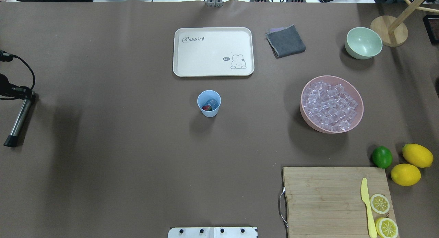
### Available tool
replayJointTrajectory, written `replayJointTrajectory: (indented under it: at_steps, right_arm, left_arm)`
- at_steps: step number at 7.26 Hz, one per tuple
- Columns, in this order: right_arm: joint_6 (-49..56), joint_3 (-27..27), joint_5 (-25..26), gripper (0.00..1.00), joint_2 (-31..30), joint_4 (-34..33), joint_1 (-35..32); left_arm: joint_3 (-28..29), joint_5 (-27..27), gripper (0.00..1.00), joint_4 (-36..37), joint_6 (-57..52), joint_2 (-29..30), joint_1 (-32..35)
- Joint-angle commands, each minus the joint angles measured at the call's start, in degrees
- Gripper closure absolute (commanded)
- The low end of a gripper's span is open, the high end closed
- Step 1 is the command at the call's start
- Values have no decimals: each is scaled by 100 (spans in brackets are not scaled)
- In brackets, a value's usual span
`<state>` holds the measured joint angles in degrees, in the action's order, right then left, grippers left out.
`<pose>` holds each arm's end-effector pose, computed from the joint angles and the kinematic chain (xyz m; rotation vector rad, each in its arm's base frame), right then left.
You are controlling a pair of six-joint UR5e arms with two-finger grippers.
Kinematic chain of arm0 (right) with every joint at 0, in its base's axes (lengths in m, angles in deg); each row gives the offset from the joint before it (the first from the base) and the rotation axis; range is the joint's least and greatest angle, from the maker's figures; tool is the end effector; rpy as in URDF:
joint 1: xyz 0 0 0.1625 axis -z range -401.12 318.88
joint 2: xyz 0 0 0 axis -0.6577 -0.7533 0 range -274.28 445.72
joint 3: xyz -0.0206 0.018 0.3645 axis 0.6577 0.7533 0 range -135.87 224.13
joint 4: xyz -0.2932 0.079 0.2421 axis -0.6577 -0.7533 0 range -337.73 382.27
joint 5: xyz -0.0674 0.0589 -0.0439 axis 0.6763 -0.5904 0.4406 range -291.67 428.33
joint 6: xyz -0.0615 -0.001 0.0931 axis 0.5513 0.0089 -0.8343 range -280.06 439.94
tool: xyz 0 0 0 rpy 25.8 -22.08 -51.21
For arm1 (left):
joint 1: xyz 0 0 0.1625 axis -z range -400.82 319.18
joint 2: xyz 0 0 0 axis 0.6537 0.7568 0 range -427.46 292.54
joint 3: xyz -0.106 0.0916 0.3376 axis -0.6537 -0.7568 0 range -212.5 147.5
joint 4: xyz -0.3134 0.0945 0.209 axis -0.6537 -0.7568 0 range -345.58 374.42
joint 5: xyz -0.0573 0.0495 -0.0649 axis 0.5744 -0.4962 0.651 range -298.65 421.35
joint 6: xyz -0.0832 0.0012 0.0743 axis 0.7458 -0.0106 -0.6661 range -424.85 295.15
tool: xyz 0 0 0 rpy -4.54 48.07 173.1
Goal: Mash ice and strawberries in cup
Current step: 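Lower the left gripper onto the metal rod's end and grasp it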
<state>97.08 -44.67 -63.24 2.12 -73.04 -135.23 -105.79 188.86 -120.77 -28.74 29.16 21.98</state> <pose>0.0951 -0.4981 0.5763 0.1322 -0.7149 -0.2167 0.1858 -0.5046 0.6045 0.1695 0.8478 0.0548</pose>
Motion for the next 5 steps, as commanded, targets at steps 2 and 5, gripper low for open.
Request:
replayJointTrajectory:
  at_steps: [2, 5]
  right_arm:
    - [0, -41, -9, 1, 1, -50, -11]
    - [0, -68, -9, 1, 10, -50, -11]
  left_arm:
    - [-526, -7, 79, -113, -43, 5, 31]
    - [-739, -15, 79, -69, -25, 802, 426]
